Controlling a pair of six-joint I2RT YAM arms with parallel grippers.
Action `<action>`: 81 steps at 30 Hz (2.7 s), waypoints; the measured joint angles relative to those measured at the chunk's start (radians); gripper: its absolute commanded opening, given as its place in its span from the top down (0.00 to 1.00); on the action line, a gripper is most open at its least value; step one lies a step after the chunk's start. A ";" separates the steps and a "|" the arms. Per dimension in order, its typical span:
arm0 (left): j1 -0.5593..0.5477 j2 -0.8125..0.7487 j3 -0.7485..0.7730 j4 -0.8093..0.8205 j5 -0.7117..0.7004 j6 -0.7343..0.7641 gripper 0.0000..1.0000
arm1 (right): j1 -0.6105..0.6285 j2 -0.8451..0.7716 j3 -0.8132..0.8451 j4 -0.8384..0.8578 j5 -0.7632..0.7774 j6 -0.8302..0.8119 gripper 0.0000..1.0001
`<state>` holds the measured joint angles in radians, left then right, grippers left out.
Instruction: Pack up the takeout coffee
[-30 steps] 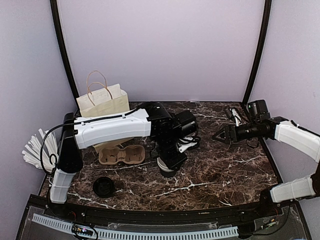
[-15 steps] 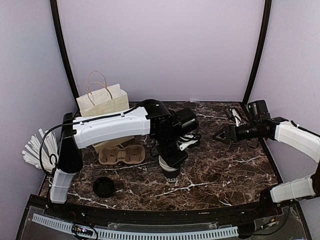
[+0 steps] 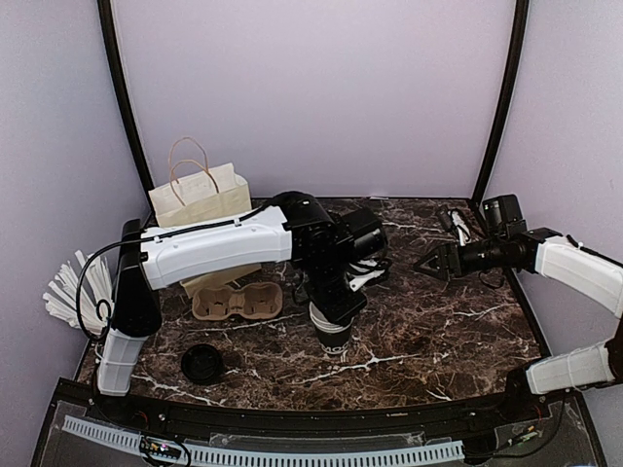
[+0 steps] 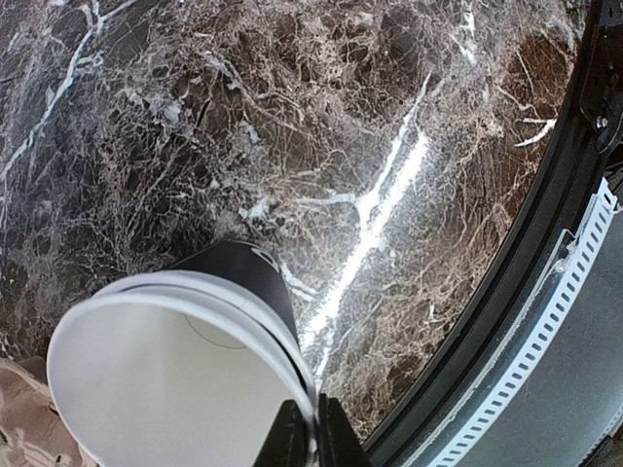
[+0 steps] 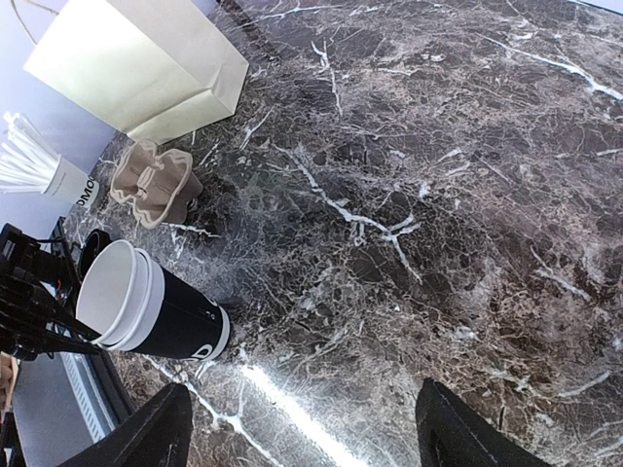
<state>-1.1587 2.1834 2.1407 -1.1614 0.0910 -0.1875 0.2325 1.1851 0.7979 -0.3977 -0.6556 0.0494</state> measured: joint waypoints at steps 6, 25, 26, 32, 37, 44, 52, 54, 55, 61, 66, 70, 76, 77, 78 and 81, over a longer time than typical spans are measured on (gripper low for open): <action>0.000 0.000 0.000 0.000 -0.007 -0.001 1.00 | 0.000 -0.003 -0.005 0.001 0.001 0.000 0.20; 0.060 -0.016 0.113 0.166 -0.159 -0.174 1.00 | 0.119 0.182 0.318 -0.201 -0.087 -0.021 0.24; 0.068 -0.026 0.091 0.200 -0.160 -0.197 1.00 | 0.119 0.183 0.327 -0.203 -0.088 -0.019 0.23; 0.107 -0.097 -0.064 0.390 -0.159 -0.345 1.00 | 0.123 0.186 0.340 -0.202 -0.087 0.011 0.20; 0.107 -0.157 -0.203 0.544 -0.134 -0.449 1.00 | 0.142 0.190 0.312 -0.184 -0.076 0.025 0.21; 0.105 -0.208 -0.318 0.676 -0.092 -0.542 1.00 | 0.178 0.220 0.325 -0.169 -0.066 0.040 0.20; 0.100 -0.217 -0.348 0.721 -0.046 -0.550 1.00 | 0.197 0.280 0.336 -0.167 -0.058 0.061 0.21; 0.099 -0.218 -0.351 0.722 -0.038 -0.550 1.00 | 0.198 0.288 0.343 -0.169 -0.060 0.064 0.20; 0.098 -0.218 -0.351 0.723 -0.032 -0.550 1.00 | 0.198 0.290 0.348 -0.169 -0.065 0.065 0.19; 0.090 -0.218 -0.357 0.736 -0.014 -0.549 1.00 | 0.201 0.291 0.354 -0.164 -0.097 0.077 0.18; 0.081 -0.219 -0.357 0.748 -0.002 -0.541 1.00 | 0.201 0.305 0.354 -0.163 -0.106 0.091 0.21; 0.078 -0.219 -0.360 0.739 -0.007 -0.538 1.00 | 0.202 0.333 0.354 -0.164 -0.104 0.103 0.22; 0.072 -0.219 -0.365 0.730 -0.038 -0.533 1.00 | 0.207 0.343 0.354 -0.164 -0.059 0.118 0.23; 0.071 -0.219 -0.367 0.727 -0.044 -0.531 1.00 | 0.210 0.343 0.354 -0.164 -0.047 0.118 0.23; 0.070 -0.219 -0.369 0.725 -0.050 -0.530 1.00 | 0.215 0.343 0.354 -0.165 -0.031 0.119 0.23; 0.068 -0.219 -0.375 0.724 -0.063 -0.526 1.00 | 0.222 0.348 0.359 -0.169 -0.006 0.121 0.23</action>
<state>-1.0904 1.9648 1.7657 -0.4370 0.0284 -0.7139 0.4541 1.5330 1.1564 -0.5671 -0.6617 0.1703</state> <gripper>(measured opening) 0.045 0.770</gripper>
